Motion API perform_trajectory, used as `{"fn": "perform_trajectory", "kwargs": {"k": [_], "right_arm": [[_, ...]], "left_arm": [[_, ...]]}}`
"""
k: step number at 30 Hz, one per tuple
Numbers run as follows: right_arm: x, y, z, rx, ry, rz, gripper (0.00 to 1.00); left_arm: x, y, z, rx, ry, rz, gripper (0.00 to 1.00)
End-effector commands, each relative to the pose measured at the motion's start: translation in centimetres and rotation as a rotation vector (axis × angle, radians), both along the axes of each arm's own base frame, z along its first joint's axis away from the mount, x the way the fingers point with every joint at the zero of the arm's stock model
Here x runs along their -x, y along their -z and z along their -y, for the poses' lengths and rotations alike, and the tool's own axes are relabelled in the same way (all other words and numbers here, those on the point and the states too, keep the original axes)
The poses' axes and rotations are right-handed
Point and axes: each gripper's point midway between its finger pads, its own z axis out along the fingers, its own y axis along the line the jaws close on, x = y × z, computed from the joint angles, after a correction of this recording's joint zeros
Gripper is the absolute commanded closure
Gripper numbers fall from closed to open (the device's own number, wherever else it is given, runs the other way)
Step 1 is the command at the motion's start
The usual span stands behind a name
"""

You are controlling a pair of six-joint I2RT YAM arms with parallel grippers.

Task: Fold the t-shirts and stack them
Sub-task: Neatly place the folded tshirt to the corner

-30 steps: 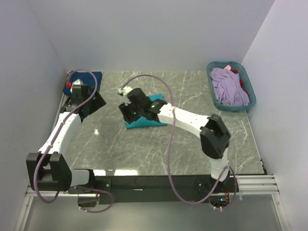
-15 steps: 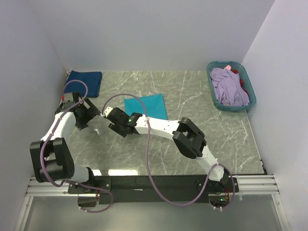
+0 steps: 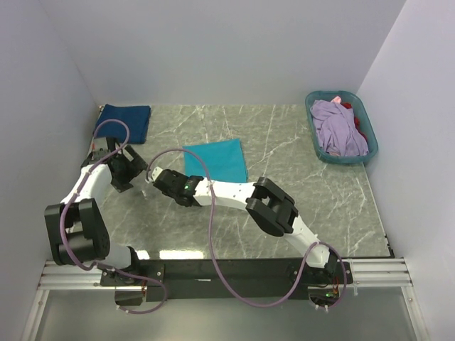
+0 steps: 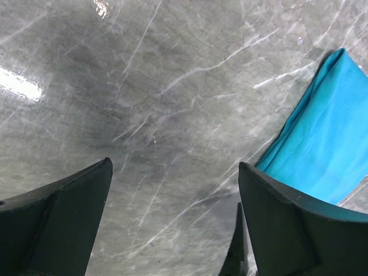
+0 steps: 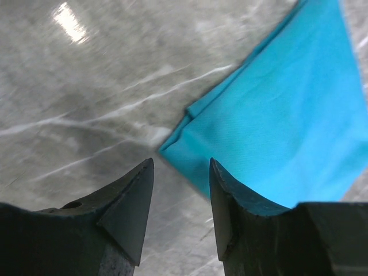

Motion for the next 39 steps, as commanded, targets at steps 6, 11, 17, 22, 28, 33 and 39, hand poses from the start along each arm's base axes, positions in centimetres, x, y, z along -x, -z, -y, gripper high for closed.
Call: {"fn": "perform_trajectory", "kwargs": {"k": [6, 11, 17, 22, 28, 33, 39], "right_arm": [[-1.8, 0.0, -0.4, 0.034, 0.004, 0.132, 0.54], [-1.2, 0.5, -0.5, 0.031, -0.024, 0.095, 0.55], [0.2, 0.8, -0.6, 0.026, -0.066, 0.042, 0.53], [1.3, 1.3, -0.6, 0.036, -0.092, 0.018, 0.53], [0.3, 2.7, -0.1, 0.058, -0.052, 0.040, 0.63], [-0.7, 2.9, 0.6, 0.029, 0.005, 0.028, 0.83], [-0.2, -0.4, -0.3, -0.083, -0.001, 0.002, 1.00]], "left_arm": [[-0.6, 0.2, 0.0, 0.014, 0.005, 0.011, 0.04], [-0.4, 1.2, 0.7, 0.050, 0.025, -0.022, 0.04], [-0.5, 1.4, 0.8, 0.058, 0.031, -0.027, 0.03], [-0.5, 1.4, 1.0, 0.068, 0.037, -0.024, 0.04], [-0.5, 1.7, 1.3, 0.084, 0.051, -0.025, 0.03], [-0.6, 2.0, 1.9, 0.115, 0.066, -0.031, 0.03], [-0.9, 2.7, 3.0, 0.173, 0.084, -0.038, 0.01]]}}
